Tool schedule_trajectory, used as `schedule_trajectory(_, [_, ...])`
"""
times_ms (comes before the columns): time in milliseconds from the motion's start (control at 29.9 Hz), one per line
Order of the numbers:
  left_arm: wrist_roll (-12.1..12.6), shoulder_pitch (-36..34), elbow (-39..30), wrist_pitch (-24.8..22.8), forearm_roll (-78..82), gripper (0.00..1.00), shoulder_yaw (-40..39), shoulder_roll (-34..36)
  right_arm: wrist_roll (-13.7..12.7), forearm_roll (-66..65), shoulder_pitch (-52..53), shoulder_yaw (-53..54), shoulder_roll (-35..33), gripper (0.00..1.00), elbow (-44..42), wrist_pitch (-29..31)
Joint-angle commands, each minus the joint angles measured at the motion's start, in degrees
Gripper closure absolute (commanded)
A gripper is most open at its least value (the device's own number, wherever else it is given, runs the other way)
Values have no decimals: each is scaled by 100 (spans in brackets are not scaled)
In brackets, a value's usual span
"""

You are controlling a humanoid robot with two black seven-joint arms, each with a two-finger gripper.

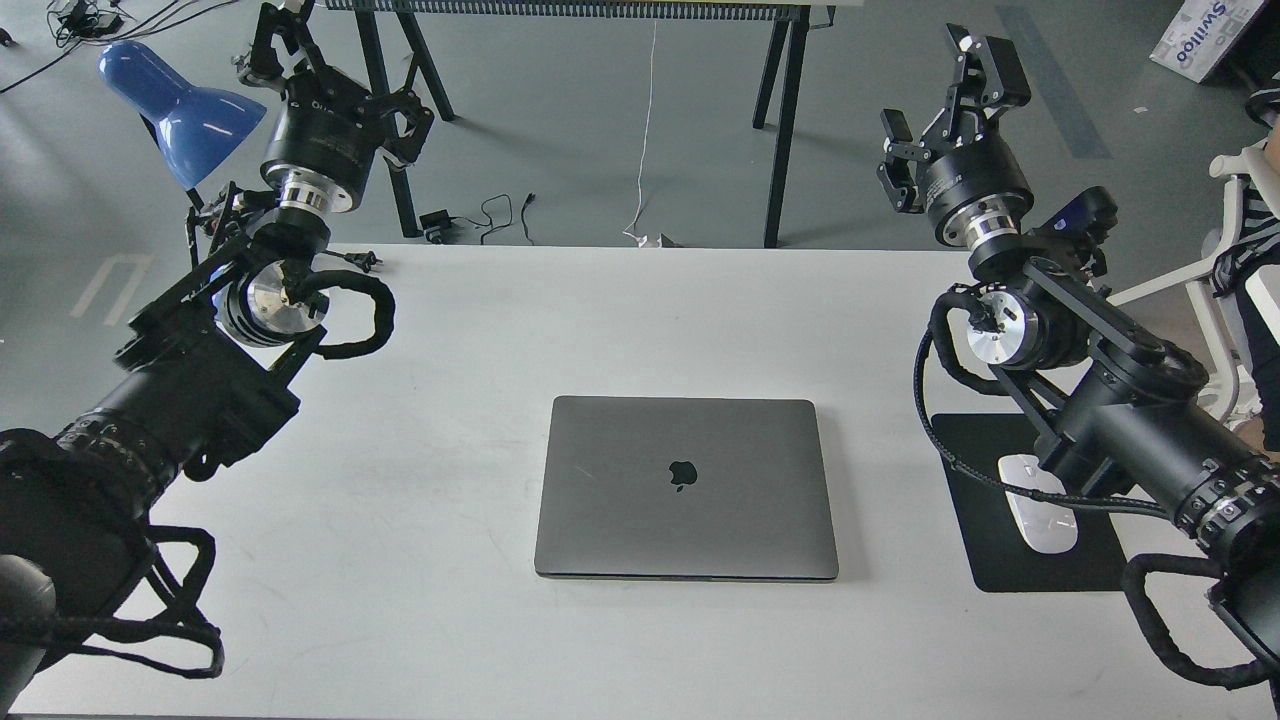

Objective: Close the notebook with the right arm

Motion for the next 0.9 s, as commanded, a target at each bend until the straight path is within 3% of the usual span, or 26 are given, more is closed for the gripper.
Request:
schedule_trajectory(0, [0,0,-5,-4,0,0,0,1,0,9,91,-138,1,1,5,-45])
schedule_trajectory(870, [0,9,4,-4,0,0,0,9,0,44,170,178,88,1,58,-72])
